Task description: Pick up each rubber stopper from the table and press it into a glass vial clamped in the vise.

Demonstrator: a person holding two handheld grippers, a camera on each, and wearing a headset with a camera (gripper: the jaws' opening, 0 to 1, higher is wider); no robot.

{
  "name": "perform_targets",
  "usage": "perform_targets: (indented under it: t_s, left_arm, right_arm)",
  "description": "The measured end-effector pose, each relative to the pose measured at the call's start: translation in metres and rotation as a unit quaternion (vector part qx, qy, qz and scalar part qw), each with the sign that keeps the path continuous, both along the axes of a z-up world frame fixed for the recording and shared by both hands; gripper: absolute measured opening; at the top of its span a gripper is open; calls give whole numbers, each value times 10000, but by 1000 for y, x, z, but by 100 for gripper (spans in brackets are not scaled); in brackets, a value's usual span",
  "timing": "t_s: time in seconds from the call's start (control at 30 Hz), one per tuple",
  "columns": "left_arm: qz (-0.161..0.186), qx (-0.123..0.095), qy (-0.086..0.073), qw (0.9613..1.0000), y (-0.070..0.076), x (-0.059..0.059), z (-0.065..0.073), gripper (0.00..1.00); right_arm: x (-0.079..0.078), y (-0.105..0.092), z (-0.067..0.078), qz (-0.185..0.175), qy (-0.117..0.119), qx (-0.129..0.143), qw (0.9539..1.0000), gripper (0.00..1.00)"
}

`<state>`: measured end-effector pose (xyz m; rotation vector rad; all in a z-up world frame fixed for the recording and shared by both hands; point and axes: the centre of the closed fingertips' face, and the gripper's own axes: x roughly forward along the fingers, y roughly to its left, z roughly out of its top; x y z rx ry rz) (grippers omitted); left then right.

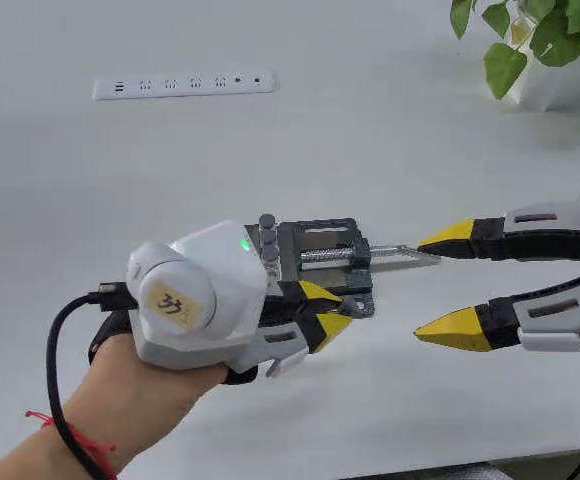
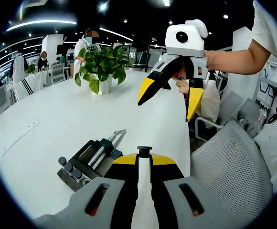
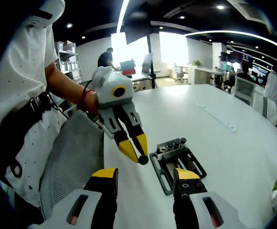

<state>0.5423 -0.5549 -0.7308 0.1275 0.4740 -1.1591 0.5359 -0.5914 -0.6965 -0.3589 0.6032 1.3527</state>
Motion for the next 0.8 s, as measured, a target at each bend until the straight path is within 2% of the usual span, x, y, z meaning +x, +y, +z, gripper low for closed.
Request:
perform_targets:
  t_s: [0.07, 0.23, 0.4, 0.63, 0.8]
  left_arm:
    - [33, -159, -61, 9999, 1, -1, 12, 5]
    - [24, -344, -208, 9992, 1, -6, 32, 5]
    - [-7, -481, -310, 9984, -1, -13, 49, 5]
    - [6, -640, -371, 9973, 0, -19, 61, 5]
    - [54, -719, -382, 9967, 3, -20, 64, 5]
  right_arm:
    - [-1, 8, 7, 221, -8, -13, 9998, 39]
    - [-4, 25, 18, 608, 13, -131, 9981, 30]
    - [-9, 38, 24, 960, 57, -242, 9951, 24]
    - [-16, 48, 27, 1317, 125, -387, 9905, 16]
    - [-18, 51, 27, 1453, 151, -455, 9882, 12]
